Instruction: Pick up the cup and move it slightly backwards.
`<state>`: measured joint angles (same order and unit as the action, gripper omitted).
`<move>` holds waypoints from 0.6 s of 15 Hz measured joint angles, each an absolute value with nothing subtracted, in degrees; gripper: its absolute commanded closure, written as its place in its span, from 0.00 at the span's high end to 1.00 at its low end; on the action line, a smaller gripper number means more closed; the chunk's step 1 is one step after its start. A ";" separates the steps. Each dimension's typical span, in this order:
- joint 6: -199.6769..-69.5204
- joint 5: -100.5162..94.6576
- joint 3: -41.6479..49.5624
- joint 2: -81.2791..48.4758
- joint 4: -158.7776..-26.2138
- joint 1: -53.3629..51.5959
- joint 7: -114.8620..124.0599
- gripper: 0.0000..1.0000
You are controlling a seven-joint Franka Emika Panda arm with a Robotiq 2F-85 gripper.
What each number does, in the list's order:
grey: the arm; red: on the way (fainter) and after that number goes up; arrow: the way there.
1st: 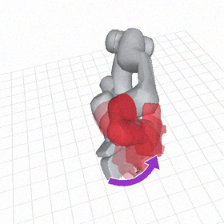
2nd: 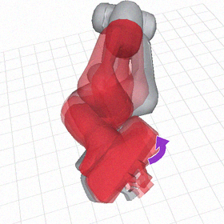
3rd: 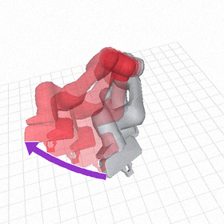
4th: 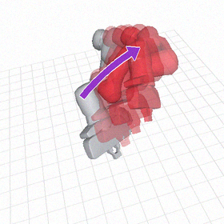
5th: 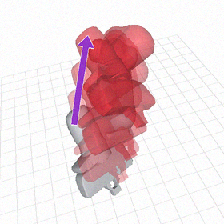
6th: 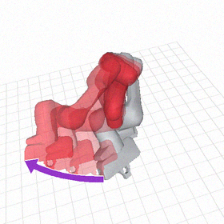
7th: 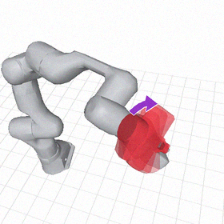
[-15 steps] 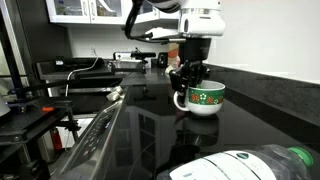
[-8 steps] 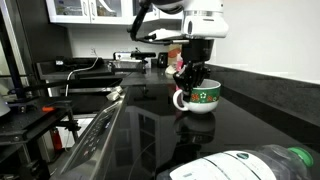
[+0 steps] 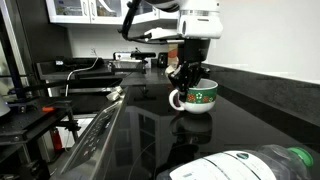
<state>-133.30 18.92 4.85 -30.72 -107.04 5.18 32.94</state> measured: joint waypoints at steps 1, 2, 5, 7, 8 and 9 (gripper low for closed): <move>-133.30 18.80 5.29 -29.87 -108.30 5.12 32.94 0.03; -133.29 18.54 5.93 -28.94 -109.72 4.99 32.94 0.03; -133.30 17.83 8.46 -25.97 -114.32 4.69 33.04 0.03; -133.37 17.82 9.98 -24.44 -117.00 4.76 33.06 0.03; -133.60 17.82 10.60 -23.73 -118.10 4.80 33.06 0.03; -133.98 17.82 11.11 -23.15 -119.08 4.80 33.22 0.03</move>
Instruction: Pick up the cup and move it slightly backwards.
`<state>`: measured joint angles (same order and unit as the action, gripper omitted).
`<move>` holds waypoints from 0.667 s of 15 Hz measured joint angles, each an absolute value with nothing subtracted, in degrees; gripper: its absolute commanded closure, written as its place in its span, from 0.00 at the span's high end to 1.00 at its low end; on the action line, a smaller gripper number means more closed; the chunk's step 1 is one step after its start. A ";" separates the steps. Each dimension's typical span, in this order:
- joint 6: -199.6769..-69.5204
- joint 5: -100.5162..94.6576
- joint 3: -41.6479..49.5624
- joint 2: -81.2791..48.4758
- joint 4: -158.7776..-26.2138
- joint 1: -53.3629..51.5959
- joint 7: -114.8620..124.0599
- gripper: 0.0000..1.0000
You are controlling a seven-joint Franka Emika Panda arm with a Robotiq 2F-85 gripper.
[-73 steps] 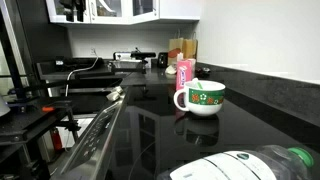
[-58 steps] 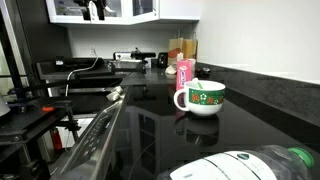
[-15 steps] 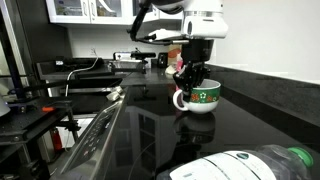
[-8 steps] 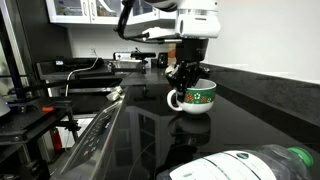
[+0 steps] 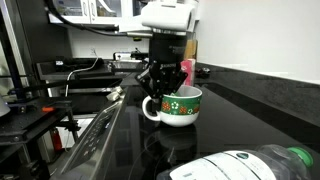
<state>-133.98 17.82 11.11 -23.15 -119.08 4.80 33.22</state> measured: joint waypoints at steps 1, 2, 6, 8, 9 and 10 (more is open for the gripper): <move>-134.54 17.82 11.48 -22.70 -119.93 4.79 33.56 0.03; -135.07 17.81 11.75 -22.31 -120.61 4.74 34.13 0.03; -137.24 17.81 11.85 -21.48 -122.31 4.65 35.48 0.35; -137.37 17.81 11.85 -21.25 -122.60 4.60 36.39 0.43; -137.37 17.83 11.85 -21.03 -122.66 4.60 36.43 0.51; -137.37 17.83 11.84 -20.61 -122.75 4.58 36.43 0.58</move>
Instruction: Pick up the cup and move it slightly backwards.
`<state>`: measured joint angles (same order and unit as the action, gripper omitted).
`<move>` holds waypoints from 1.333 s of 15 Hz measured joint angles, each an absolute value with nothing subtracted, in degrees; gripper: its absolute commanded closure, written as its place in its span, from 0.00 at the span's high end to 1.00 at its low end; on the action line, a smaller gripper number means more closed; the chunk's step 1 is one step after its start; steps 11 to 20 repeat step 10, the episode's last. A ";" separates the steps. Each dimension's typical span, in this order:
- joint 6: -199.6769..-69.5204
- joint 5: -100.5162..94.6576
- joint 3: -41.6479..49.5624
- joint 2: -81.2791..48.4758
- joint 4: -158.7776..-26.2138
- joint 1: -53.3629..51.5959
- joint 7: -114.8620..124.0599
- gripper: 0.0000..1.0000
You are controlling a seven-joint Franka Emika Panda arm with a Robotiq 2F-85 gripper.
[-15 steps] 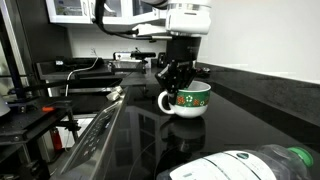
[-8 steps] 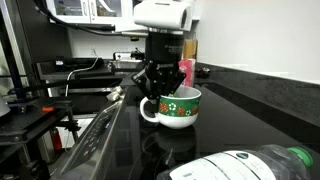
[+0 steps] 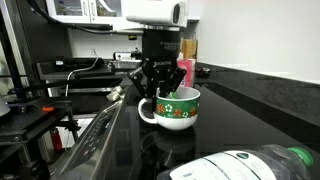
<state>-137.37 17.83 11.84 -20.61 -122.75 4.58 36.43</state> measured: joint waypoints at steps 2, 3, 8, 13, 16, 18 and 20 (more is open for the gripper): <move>-137.37 17.80 11.77 -19.14 -123.03 4.47 36.40 0.73; -137.34 17.75 11.73 -18.01 -123.29 4.34 36.35 0.82; -132.79 13.54 11.52 -9.33 -125.06 3.81 36.35 1.00; -130.01 10.70 10.84 -5.76 -125.58 3.69 36.42 1.00; -130.01 10.70 10.84 -5.76 -125.58 3.69 36.42 1.00; -130.01 10.70 10.84 -5.76 -125.58 3.69 36.42 1.00; -130.01 10.70 10.84 -5.76 -125.58 3.69 36.42 1.00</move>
